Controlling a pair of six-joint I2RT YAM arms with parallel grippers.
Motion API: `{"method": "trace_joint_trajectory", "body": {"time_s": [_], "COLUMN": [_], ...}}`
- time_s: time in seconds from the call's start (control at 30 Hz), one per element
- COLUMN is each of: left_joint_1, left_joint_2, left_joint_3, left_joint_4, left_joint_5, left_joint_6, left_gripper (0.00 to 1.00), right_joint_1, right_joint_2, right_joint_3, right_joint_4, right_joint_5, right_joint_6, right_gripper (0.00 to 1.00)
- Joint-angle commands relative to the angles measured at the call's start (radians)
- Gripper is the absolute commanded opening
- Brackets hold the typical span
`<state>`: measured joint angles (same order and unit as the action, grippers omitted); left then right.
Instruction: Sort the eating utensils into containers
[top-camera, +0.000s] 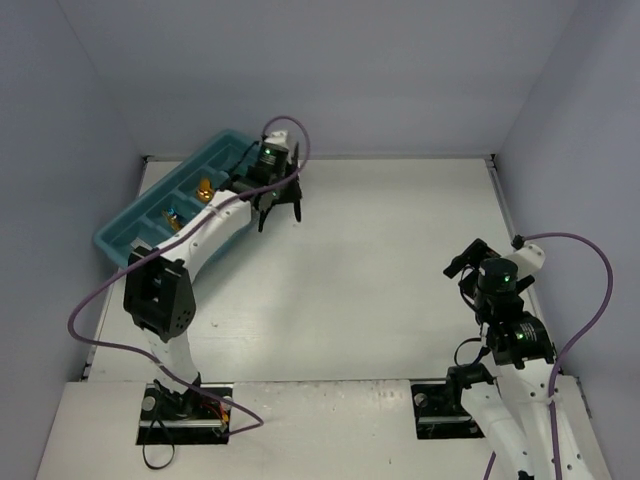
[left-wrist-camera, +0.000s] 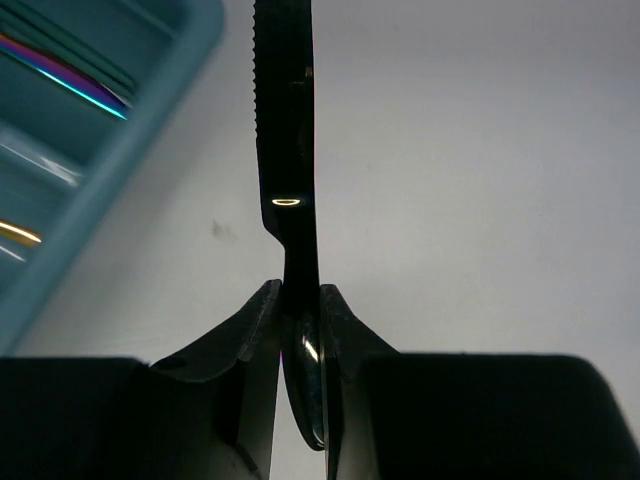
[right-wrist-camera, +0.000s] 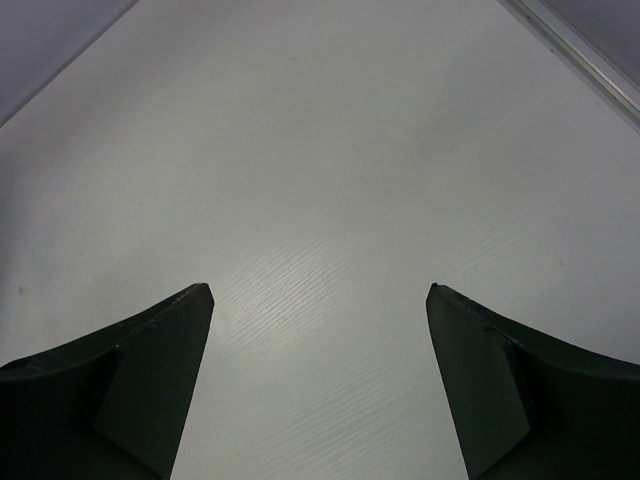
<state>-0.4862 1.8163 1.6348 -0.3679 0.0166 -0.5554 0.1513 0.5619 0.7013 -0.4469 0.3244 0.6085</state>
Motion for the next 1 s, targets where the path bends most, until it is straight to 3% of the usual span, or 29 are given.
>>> {"method": "trace_joint_trajectory", "body": {"time_s": [0.0,0.23,0.4,0.53,0.83,0.97], "left_joint_1": [0.113,0.199,0.228,0.238,0.243,0.243], "left_joint_2": [0.004,0.115,0.252,0.292,0.260,0.207], "left_joint_3": [0.075,0.153,0.277,0.288,0.260,0.264], "left_joint_4": [0.117,0.206,0.194,0.175,0.193,0.192], "left_joint_5": [-0.098,-0.187,-0.194,-0.234,-0.252,-0.265], "left_joint_6": [-0.215,-0.456,-0.536,-0.572,-0.525,-0.466], "left_gripper": [0.00,0.00,0.00,0.01,0.52,0.59], "right_joint_1": [-0.001,-0.001,-0.001,-0.001,-0.001,-0.001], "right_joint_2": [0.024,0.040,0.056,0.058,0.062,0.062], "right_joint_3": [0.032,0.030,0.032,0.030,0.031,0.036], "right_joint_4": [0.046,0.052,0.054,0.056,0.063,0.065], "right_joint_5": [0.015,0.007,-0.005,-0.005,-0.015,-0.020], "right_joint_6": [-0.002,-0.016,-0.024,-0.024,-0.036,-0.044], "right_gripper": [0.86,0.86,0.86,0.86,0.86,0.86]}}
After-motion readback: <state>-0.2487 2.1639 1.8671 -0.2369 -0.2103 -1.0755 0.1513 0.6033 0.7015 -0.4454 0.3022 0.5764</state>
